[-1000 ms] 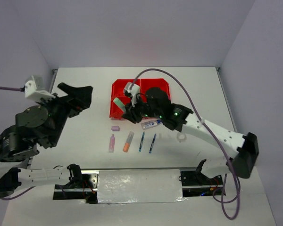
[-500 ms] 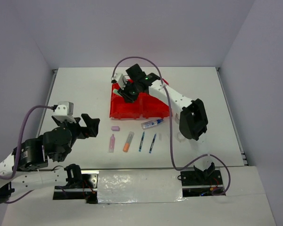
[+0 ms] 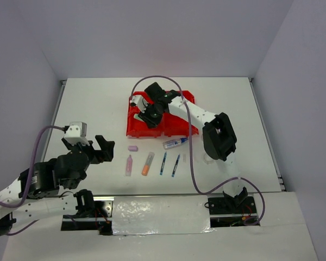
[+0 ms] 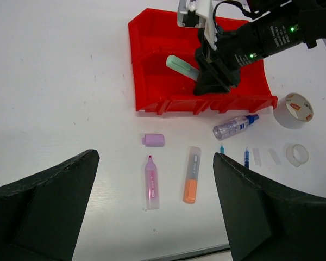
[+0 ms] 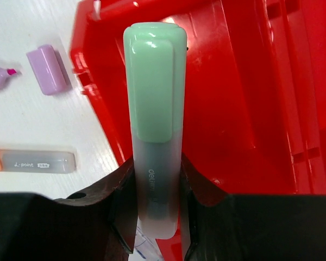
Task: Sort the stationery into containers
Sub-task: Place the pen in the storage box, then pick up the pen from the center of the board.
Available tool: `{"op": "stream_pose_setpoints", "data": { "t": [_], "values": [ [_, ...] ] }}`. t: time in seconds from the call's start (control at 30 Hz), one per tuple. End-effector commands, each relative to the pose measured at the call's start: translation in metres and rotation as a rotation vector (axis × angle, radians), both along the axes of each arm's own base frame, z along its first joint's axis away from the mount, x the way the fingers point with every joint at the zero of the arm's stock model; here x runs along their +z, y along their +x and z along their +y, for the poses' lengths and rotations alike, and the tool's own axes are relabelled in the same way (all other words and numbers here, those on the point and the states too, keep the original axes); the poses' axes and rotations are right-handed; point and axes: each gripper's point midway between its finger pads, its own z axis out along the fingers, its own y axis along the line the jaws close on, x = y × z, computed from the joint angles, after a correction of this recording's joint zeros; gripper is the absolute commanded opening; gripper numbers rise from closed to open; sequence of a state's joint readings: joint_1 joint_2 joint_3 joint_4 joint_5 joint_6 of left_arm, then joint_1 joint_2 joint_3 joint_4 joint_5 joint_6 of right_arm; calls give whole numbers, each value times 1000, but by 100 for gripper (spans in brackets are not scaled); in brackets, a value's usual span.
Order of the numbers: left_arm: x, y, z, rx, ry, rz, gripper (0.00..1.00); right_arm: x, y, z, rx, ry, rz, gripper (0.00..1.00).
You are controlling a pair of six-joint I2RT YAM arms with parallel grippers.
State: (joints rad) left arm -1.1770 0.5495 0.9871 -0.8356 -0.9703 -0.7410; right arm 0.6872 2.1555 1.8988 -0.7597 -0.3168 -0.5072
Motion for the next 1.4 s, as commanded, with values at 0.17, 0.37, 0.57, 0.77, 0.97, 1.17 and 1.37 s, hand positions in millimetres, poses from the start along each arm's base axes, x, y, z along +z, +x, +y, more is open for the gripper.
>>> {"op": "stream_pose_setpoints", "data": {
  "t": [0.17,0.37,0.57,0.77,0.97,1.17,1.37],
  "values": [
    [-17,2,-21,17,34,101,99,36,4,4,-17,57,-82,55],
    [-33,0,-33,-11,42,148,99,92,12,7,-37,156,-189,93],
    [-66,-3,-38,8,63,215,99,151,26,1,-217,306,-266,91],
    [-95,-6,-47,47,79,305,99,157,4,-8,-418,401,-146,74],
    [-114,-11,-53,63,34,362,99,105,24,-41,-841,301,-136,70],
    [-147,-20,-63,29,86,452,99,85,24,-52,-988,229,-128,68],
    [-186,-24,-77,-20,94,509,96,73,-9,-21,-927,307,3,68]
  ]
}}
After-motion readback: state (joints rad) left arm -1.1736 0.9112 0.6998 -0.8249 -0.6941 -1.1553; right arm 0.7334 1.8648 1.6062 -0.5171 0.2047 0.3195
